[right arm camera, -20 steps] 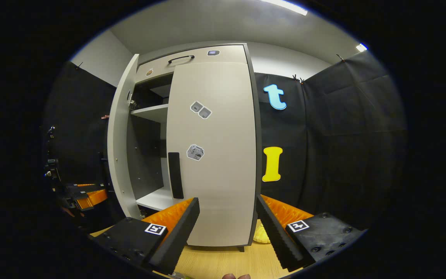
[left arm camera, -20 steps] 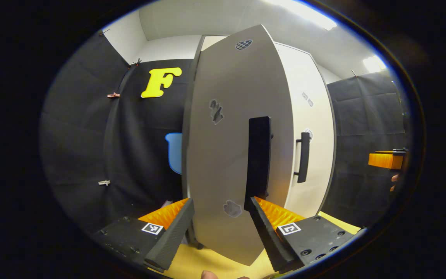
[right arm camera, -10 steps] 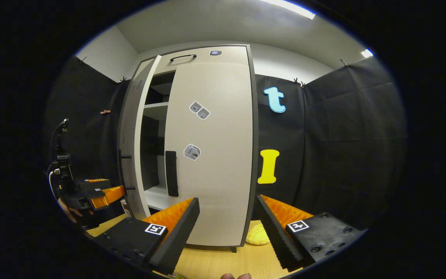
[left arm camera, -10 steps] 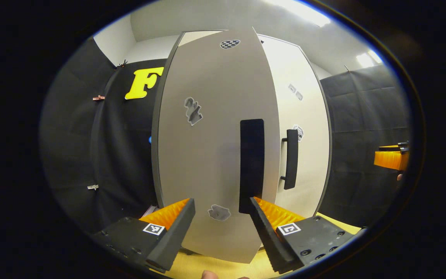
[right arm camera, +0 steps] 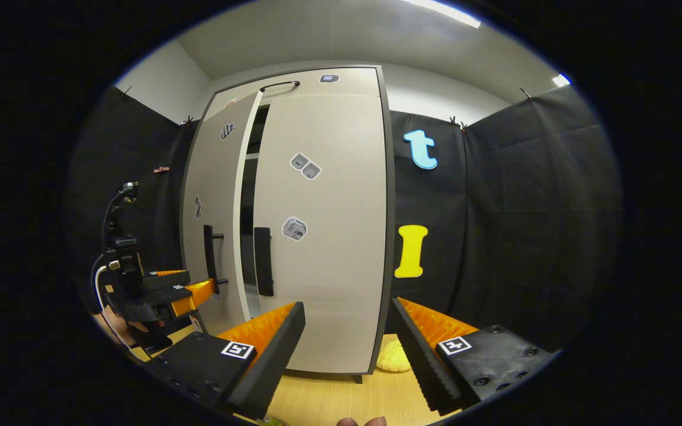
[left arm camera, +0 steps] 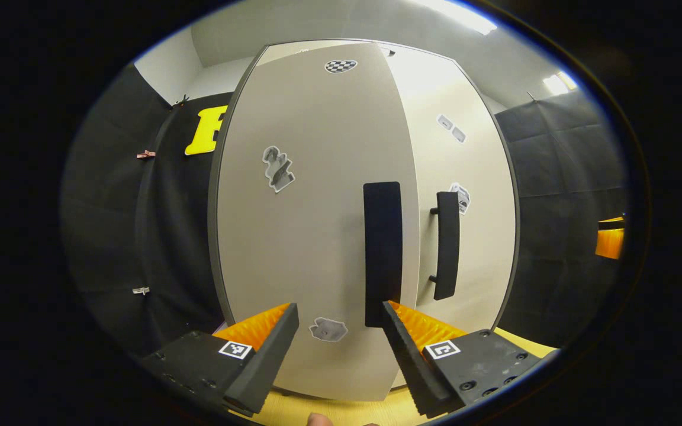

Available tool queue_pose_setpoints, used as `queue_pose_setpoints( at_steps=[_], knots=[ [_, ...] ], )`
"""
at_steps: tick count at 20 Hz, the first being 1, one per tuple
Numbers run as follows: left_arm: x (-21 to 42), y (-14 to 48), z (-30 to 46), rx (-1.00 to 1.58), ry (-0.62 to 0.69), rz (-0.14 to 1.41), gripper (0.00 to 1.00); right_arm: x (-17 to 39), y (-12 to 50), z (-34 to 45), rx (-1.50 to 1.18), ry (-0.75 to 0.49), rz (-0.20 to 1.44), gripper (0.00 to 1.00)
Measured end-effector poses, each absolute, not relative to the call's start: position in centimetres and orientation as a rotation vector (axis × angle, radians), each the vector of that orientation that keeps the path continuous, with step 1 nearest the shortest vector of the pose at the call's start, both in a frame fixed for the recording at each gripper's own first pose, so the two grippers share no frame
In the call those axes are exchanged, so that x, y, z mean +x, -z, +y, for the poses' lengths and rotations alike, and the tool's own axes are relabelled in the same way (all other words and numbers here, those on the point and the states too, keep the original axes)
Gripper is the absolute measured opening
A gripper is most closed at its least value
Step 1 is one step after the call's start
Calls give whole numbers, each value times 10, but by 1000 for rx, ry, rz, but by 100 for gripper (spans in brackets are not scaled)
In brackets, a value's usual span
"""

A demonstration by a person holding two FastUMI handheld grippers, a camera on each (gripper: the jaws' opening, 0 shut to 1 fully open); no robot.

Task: Grasp the bottle in the cabinet with the left hand and place it on the coaster, then close the right door with the right hand and the left door with the left hand.

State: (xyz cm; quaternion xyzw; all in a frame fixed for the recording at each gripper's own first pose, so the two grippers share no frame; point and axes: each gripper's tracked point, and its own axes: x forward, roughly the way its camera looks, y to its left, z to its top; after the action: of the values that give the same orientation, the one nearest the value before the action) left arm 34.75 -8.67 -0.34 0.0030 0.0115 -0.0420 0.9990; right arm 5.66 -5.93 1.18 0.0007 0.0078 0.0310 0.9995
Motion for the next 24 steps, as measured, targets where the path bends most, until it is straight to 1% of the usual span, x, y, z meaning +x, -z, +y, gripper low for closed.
queue_pose_setpoints(
  at_steps=[1,2,6,8,10,12,13,18,24],
  knots=[
    [351,3,-89,7,86,21,87,56,-12,-58,9,-64,18,96],
    [355,3,-91,9,89,18,90,55,-12,-57,16,-67,19,96],
    [362,2,-93,27,100,20,90,55,-13,-54,26,-85,21,97],
    [357,1,-91,46,84,25,91,55,-15,-52,32,-91,19,97],
    [350,-1,-94,49,100,27,90,54,-15,-51,34,-96,18,96],
    [334,-6,-97,42,116,18,89,54,-15,-50,35,-103,20,97],
    [327,-9,-97,37,120,18,92,54,-15,-49,36,-105,20,97],
    [293,-8,-100,-27,152,63,94,47,-20,-43,59,-108,18,97],
    [254,-24,-89,-22,134,50,94,34,-22,-36,69,-106,10,97]
  ],
)
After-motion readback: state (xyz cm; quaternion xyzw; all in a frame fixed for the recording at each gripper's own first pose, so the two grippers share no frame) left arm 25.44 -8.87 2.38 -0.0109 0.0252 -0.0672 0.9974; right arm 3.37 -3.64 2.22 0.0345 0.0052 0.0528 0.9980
